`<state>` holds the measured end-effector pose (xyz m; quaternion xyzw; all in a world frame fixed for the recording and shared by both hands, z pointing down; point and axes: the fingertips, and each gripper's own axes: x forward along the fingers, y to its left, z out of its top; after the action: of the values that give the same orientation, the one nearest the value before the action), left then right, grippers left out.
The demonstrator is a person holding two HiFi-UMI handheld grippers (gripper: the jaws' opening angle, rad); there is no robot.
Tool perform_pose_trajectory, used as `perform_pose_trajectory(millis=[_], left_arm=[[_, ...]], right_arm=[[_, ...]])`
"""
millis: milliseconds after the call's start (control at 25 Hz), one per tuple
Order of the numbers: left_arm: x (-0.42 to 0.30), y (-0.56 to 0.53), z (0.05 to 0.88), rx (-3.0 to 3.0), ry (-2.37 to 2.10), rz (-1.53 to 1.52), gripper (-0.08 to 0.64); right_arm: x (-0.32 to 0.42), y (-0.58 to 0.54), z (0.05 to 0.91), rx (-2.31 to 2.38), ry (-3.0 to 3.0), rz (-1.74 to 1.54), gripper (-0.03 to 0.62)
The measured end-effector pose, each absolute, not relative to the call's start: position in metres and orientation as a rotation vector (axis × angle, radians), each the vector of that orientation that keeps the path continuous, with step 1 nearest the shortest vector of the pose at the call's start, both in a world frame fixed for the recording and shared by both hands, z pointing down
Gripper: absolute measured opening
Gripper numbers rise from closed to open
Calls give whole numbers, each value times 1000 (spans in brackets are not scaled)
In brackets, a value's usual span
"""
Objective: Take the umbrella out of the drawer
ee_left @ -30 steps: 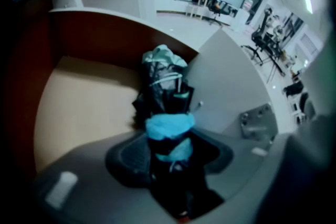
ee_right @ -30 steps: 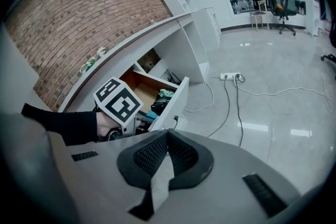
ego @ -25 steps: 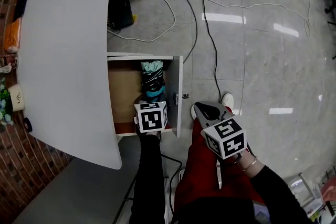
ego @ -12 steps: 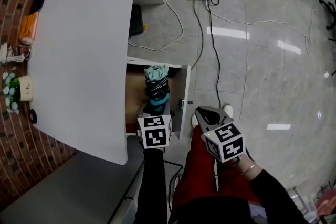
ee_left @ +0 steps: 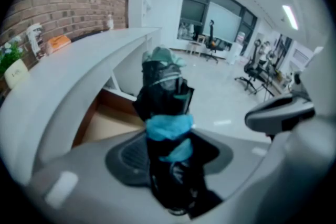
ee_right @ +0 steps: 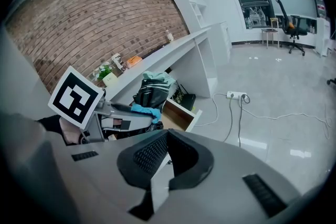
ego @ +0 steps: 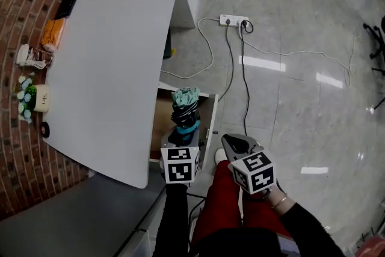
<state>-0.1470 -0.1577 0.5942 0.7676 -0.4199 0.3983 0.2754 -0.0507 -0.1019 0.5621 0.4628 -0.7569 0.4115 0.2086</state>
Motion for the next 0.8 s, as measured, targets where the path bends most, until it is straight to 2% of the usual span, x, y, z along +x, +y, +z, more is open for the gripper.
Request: perform_pose_trajectory(millis=[800], left_arm=[[-129,-148,507,2130,-1261,923,218]], right_arm=[[-16,-106,496,1346,-2202,1037,-2]])
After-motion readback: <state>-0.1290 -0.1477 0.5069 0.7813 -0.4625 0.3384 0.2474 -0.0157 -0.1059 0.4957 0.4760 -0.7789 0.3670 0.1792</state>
